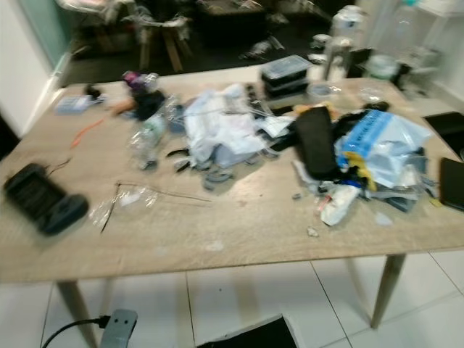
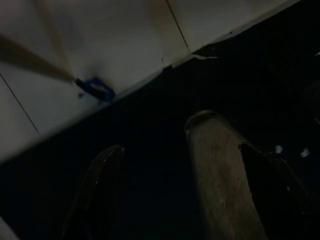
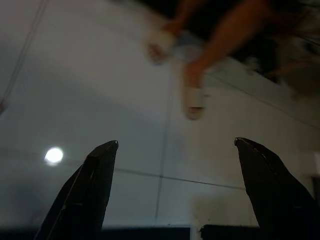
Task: Picking trash to rubbish bin
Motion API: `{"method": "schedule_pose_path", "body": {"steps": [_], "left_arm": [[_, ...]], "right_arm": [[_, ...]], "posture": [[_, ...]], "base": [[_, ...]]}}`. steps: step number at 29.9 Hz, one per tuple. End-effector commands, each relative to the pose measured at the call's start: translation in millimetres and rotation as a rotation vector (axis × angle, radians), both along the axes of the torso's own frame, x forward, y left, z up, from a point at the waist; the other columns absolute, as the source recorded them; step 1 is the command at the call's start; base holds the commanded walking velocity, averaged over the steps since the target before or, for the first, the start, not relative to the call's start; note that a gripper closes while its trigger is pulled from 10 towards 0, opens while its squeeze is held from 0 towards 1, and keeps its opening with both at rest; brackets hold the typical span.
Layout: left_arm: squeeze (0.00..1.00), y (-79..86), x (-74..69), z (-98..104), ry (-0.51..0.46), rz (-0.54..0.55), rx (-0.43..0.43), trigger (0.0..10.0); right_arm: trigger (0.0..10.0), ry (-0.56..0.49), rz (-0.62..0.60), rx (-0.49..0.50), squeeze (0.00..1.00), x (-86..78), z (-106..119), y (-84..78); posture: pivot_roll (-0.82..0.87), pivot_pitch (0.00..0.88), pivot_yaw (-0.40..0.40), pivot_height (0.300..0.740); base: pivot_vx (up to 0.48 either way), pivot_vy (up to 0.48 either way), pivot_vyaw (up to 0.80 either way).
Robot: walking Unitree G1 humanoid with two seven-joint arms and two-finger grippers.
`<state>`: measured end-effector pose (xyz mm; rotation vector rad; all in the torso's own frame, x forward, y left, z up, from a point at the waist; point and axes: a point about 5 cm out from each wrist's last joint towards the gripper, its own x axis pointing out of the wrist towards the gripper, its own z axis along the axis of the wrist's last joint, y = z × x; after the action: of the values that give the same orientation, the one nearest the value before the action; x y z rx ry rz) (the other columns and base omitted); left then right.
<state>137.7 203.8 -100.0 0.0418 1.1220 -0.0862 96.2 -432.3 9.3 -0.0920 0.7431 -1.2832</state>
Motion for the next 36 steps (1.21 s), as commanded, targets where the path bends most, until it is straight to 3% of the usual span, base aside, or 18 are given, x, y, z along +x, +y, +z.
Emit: {"method": "schedule_pose_path", "body": {"steps": [1, 3, 5, 6, 7, 9, 10, 13, 15, 17, 18, 19, 21, 25, 28, 30, 32, 36], "left_arm": [[0.00, -0.9, -4.4, -1.6, 0.012, -0.005, -0.002, 10.0], [0.00, -0.9, -4.4, -1.6, 0.012, -0.005, -0.002, 10.0], [0.00, -1.9, -4.8, -1.9, 0.012, -0.003, -0.007, 10.0], [0.00, -1.9, -4.8, -1.9, 0.012, -0.003, -0.007, 10.0], [0.00, -2.4, -5.0, -2.0, 0.012, -0.003, -0.009, 10.0], [0.00, -3.2, -5.1, -2.2, 0.013, -0.006, -0.010, 10.0], [0.00, -3.2, -5.1, -2.2, 0.013, -0.006, -0.010, 10.0], [0.00, -3.9, -4.8, -2.2, 0.015, -0.019, -0.008, 10.0], [0.00, -3.9, -4.8, -2.2, 0.015, -0.019, -0.008, 10.0], [0.00, -4.5, -4.7, -2.3, 0.016, -0.030, -0.005, 10.0], [0.00, -4.5, -4.7, -2.3, 0.016, -0.030, -0.005, 10.0], [0.00, -4.9, -4.7, -2.3, 0.016, -0.032, -0.004, 10.0], [0.00, -4.9, -4.7, -2.3, 0.016, -0.032, -0.004, 10.0], [0.00, -5.6, -6.5, -3.0, 0.017, -0.022, -0.007, 10.0], [0.00, -5.6, -9.4, -3.9, 0.020, -0.013, -0.011, 10.0], [0.00, -5.5, -10.7, -4.3, 0.022, -0.012, -0.012, 10.0], [0.00, -5.3, -12.9, -4.9, 0.027, -0.015, -0.012, 10.0], [0.00, -5.2, -13.4, -5.0, 0.029, -0.022, -0.011, 10.0]], "right_arm": [[10.0, -0.049, -0.057, -0.039, 0.00, -0.3, 9.4, -7.8], [10.0, -0.049, -0.057, -0.039, 0.00, -0.3, 9.4, -7.8], [10.0, -0.151, -0.047, -0.136, 0.00, 13.7, 37.3, -24.8], [10.0, -0.151, -0.047, -0.136, 0.00, 13.7, 37.3, -24.8], [10.0, -0.224, -0.001, -0.165, 0.00, 26.8, 48.7, -27.8], [10.0, -0.498, 0.257, -0.195, 0.00, 82.7, 81.9, -19.4], [10.0, -0.498, 0.257, -0.195, 0.00, 82.7, 81.9, -19.4], [10.0, -0.838, 0.658, -0.159, 0.00, 151.6, 129.1, 14.3], [10.0, -0.838, 0.658, -0.159, 0.00, 151.6, 129.1, 14.3], [10.0, -1.031, 0.963, -0.071, 0.00, 191.4, 157.7, 55.2], [10.0, -1.031, 0.963, -0.071, 0.00, 191.4, 157.7, 55.2], [10.0, -1.082, 1.083, -0.025, 0.00, 203.8, 165.0, 74.4], [10.0, -1.082, 1.083, -0.025, 0.00, 203.8, 165.0, 74.4], [10.0, -1.069, 1.247, 0.080, 0.00, 226.8, 156.6, 116.7], [10.0, -1.002, 1.230, 0.144, 0.00, 232.5, 138.5, 127.7], [10.0, -0.953, 1.211, 0.174, 0.00, 232.9, 129.5, 129.6], [10.0, -0.826, 1.193, 0.251, 0.00, 229.2, 111.7, 130.6], [10.0, -0.765, 1.194, 0.274, 0.00, 225.1, 109.9, 126.6]], "posture": [[-0.02, 0.040, 0.039, 0.740], [-0.02, 0.040, 0.039, 0.740], [-0.02, 0.040, 0.038, 0.740], [-0.02, 0.040, 0.038, 0.740], [-0.03, 0.042, 0.039, 0.740], [-0.03, 0.043, 0.042, 0.740], [-0.03, 0.043, 0.042, 0.740], [-0.03, 0.045, 0.045, 0.740], [-0.03, 0.045, 0.045, 0.740], [-0.03, 0.047, 0.042, 0.740], [-0.03, 0.047, 0.042, 0.740], [-0.02, 0.047, 0.039, 0.740], [-0.02, 0.047, 0.039, 0.740], [-0.01, 0.049, 0.026, 0.740], [0.00, 0.049, 0.022, 0.740], [0.00, 0.049, 0.022, 0.740], [0.00, 0.052, 0.018, 0.740], [0.00, 0.052, 0.018, 0.740]], "base": [[0.000, 0.000, -0.78], [0.000, 0.000, -0.78], [0.000, 0.000, -0.39], [0.000, 0.000, 0.00], [0.000, 0.000, 0.00], [0.000, 0.000, 0.00], [0.000, 0.000, 0.00], [0.000, 0.000, 0.00], [0.000, 0.000, 0.00], [0.000, 0.000, 0.00], [0.000, 0.000, 0.00], [0.000, 0.000, 0.00], [0.000, 0.000, 0.00], [0.000, 0.000, 0.00], [0.000, 0.000, 0.00], [0.000, 0.000, 0.00], [0.000, 0.000, 0.00], [0.000, 0.000, 0.00]]}}
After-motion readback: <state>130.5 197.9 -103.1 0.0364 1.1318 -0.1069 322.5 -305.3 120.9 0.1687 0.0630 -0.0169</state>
